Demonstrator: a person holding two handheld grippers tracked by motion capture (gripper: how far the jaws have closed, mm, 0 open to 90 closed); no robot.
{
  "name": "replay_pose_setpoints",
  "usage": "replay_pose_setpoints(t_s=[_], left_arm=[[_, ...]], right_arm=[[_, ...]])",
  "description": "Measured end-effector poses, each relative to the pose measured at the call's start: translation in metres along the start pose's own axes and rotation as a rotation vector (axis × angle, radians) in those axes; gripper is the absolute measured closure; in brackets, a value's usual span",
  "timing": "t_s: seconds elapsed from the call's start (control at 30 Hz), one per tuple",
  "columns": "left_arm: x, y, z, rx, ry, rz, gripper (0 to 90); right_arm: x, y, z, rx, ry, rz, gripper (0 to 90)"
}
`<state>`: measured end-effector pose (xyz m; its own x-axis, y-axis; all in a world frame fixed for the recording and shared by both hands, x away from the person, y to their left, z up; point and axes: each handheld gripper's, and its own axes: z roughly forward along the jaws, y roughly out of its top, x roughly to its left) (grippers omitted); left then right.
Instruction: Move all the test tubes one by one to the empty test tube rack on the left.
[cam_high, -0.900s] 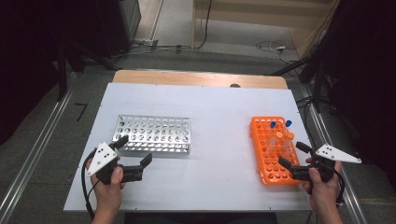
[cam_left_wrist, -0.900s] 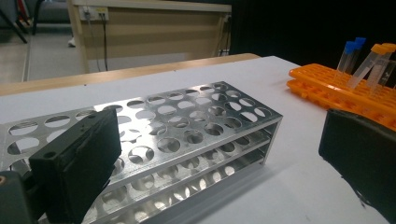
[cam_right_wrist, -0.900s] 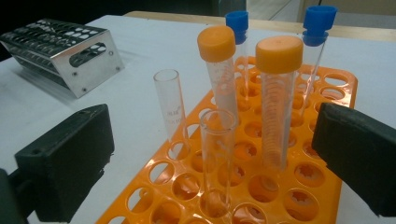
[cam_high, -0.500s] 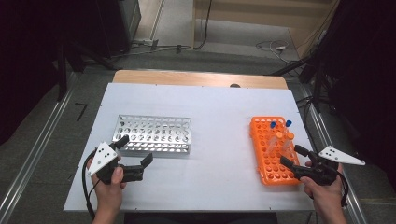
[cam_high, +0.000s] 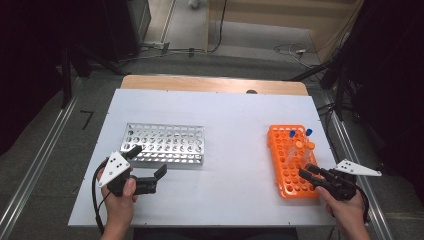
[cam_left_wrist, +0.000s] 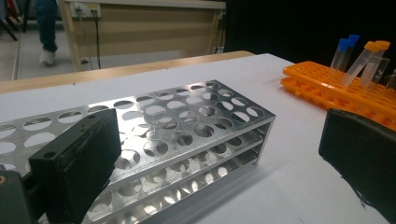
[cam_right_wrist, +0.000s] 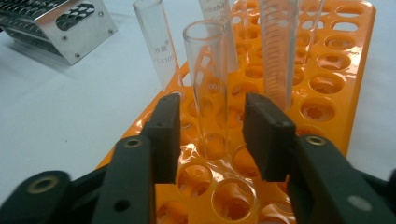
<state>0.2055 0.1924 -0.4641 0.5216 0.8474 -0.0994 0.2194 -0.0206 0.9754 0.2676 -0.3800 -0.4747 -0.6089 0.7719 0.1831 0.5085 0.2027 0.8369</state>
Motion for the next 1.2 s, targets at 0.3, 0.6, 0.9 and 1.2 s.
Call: replay_pose_setpoints(t_s=[0.3, 0.6, 0.9, 1.2], left_arm=[[-0.001, -0.001, 0.001, 0.009, -0.002, 0.006, 0.0], [-0.003, -0.001, 0.002, 0.011, -0.006, 0.007, 0.0], [-0.004, -0.001, 0.003, 0.017, -0.009, 0.01, 0.0], [-0.005, -0.001, 0.001, 0.01, -0.01, 0.008, 0.0]], right_arm=[[0.004, -0.002, 0.007, 0.018, -0.026, -0.045, 64.1], [0.009, -0.002, 0.01, 0.02, -0.063, -0.096, 72.3], [0.008, 0.0, 0.01, 0.025, -0.06, -0.087, 73.8], [0.011, 0.01, -0.004, -0.022, -0.075, -0.084, 73.9]])
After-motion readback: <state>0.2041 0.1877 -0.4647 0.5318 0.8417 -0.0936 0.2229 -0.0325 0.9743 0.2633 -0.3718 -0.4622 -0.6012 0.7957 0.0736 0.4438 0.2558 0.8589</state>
